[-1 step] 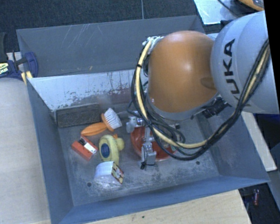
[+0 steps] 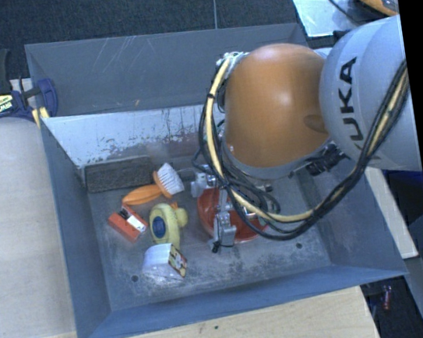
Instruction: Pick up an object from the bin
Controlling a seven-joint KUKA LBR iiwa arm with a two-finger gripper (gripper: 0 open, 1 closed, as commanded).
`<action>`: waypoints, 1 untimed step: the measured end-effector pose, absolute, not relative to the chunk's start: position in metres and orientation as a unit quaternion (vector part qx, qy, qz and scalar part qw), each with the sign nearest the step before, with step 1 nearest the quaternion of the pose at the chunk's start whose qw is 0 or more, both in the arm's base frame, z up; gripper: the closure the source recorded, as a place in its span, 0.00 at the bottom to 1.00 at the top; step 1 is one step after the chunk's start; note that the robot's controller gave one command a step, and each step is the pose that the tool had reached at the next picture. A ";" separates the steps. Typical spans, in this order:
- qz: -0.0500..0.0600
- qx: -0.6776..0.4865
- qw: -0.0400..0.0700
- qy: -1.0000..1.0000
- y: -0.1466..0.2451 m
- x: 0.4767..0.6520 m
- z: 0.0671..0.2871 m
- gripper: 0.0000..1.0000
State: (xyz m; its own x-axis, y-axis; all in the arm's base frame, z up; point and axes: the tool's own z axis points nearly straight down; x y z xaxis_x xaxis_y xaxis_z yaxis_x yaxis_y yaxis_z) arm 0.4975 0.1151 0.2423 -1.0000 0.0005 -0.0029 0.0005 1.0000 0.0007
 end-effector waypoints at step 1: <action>0.000 -0.133 0.003 0.991 0.133 0.518 0.143 0.00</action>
Offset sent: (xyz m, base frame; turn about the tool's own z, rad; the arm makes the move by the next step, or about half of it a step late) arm 0.0470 0.0507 -0.1723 -0.7399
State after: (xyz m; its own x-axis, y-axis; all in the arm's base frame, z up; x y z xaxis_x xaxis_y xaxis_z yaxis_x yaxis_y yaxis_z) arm 0.5177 0.1335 0.1435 -0.9649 -0.2627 -0.0052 -0.2627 0.9649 -0.0004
